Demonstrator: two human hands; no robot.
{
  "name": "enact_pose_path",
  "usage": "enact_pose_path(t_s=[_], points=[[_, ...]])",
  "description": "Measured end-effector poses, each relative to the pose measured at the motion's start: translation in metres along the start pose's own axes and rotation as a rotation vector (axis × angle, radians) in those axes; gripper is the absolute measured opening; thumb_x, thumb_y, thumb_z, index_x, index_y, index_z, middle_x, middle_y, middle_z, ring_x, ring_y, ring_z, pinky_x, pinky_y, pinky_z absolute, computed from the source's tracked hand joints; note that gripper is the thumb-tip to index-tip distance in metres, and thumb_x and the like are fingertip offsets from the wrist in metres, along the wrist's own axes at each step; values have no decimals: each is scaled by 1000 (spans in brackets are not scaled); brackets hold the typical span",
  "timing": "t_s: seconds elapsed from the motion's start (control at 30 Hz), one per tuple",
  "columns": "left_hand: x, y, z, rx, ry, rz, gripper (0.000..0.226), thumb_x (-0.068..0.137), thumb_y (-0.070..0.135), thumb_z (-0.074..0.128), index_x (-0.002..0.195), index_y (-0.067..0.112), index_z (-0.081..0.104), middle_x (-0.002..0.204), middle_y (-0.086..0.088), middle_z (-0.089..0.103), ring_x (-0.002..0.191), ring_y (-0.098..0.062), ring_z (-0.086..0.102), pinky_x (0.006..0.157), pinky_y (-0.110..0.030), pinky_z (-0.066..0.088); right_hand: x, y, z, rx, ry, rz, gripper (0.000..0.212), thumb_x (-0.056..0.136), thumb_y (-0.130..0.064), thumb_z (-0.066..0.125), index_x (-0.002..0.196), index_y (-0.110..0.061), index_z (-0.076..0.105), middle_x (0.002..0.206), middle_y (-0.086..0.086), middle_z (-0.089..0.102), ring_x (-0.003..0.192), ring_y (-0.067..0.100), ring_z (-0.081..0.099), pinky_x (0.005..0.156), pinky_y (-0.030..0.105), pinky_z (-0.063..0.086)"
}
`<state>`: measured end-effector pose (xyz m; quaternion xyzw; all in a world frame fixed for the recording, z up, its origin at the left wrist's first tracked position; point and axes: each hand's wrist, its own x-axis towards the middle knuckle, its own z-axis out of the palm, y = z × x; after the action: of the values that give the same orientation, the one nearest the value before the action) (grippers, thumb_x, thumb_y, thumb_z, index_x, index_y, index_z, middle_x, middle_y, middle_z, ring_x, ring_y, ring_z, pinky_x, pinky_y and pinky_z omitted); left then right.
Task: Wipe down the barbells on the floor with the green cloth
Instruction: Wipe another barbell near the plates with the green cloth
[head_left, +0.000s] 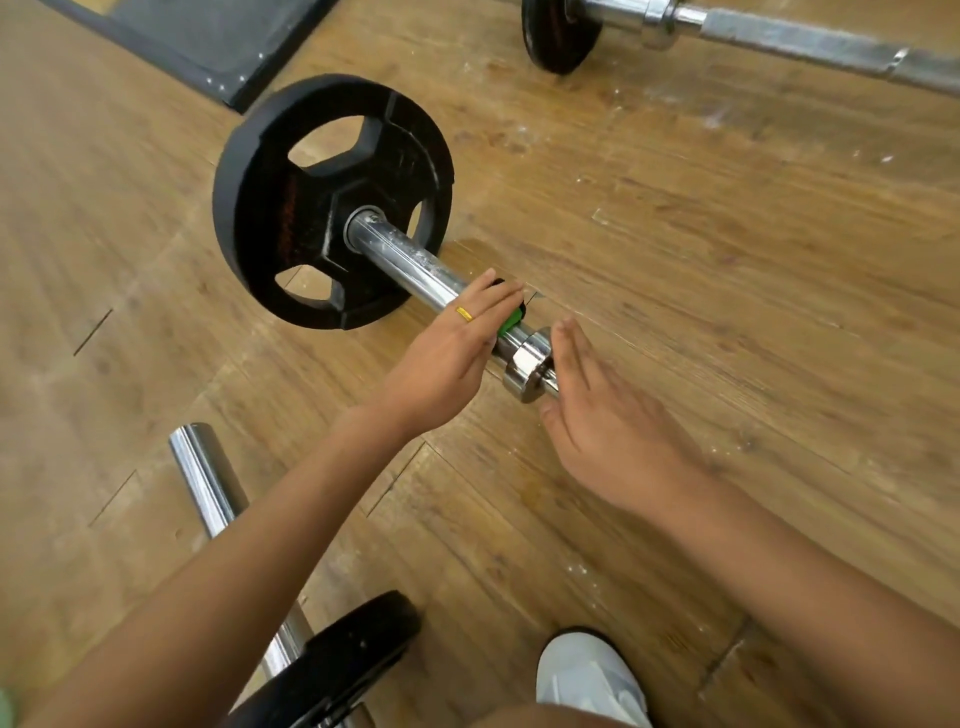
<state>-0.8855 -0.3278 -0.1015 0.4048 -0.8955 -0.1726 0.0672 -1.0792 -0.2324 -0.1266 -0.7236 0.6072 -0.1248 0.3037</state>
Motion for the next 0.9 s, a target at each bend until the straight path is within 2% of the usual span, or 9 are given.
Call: enact_pose_path(t_s=[0.07,0.2,0.27,0.4,0.47,0.57,0.67,0.8,0.9], points=[[-5,-4,-4,15,-6,0,52,104,2,39,155,9,36,162,-2,34,155,-15,14,123,-18,7,-2,0,3,10,-6,-16,69,105,-43,20,155,-20,-21,165,-2,-22,154,14,1,118,32,17],[-13,-1,-5,3,106,-148,52,103,-1,40,154,6,37,162,-6,34,155,-18,14,127,-30,11,-7,-8,8,-4,0,-38,70,106,-43,19,153,-20,-27,163,-1,-28,154,12,-4,118,31,14],[-18,7,-2,-16,59,-80,51,102,-2,40,153,5,39,161,-6,36,155,-19,15,127,-32,14,-9,-11,11,-28,25,-50,71,106,-41,21,153,-19,-27,163,1,-27,153,11,-7,114,27,6],[-29,9,2,-39,-13,71,50,101,-3,40,151,2,41,159,-9,39,154,-21,20,125,-26,14,-13,-17,17,-73,50,-75,69,105,-39,19,155,-18,-23,163,-1,-30,146,5,-22,108,21,-18],[-30,4,1,-41,30,32,50,101,-5,41,150,2,43,157,-9,41,154,-21,21,126,-31,17,-13,-20,19,-129,91,-108,67,105,-36,19,158,-14,-15,165,3,-22,149,10,-20,115,26,-12],[-27,-11,-1,-46,153,-126,48,103,-3,40,150,4,43,157,-7,42,154,-19,21,126,-34,17,-9,-27,22,-171,127,-122,66,105,-33,23,159,-13,-8,167,6,-14,154,17,-11,124,36,2],[-19,-18,-1,-41,192,-198,48,103,-1,39,150,4,44,157,-7,42,154,-20,20,127,-37,18,-10,-24,22,-179,123,-117,66,106,-35,22,159,-16,-12,166,5,-18,154,16,-14,125,37,1],[-22,-19,-5,3,60,-49,49,103,8,37,153,9,40,160,-2,37,154,-9,13,125,-21,10,-9,-19,17,-189,117,-126,71,104,-43,25,159,-16,-10,167,5,-17,154,16,-12,125,37,2],[-12,-31,-14,24,55,-53,51,104,5,39,155,11,38,162,-3,35,155,-11,14,124,-20,7,-5,-16,12,-216,110,-141,76,102,-45,33,160,-17,-8,167,8,-13,155,20,-7,125,39,7]])
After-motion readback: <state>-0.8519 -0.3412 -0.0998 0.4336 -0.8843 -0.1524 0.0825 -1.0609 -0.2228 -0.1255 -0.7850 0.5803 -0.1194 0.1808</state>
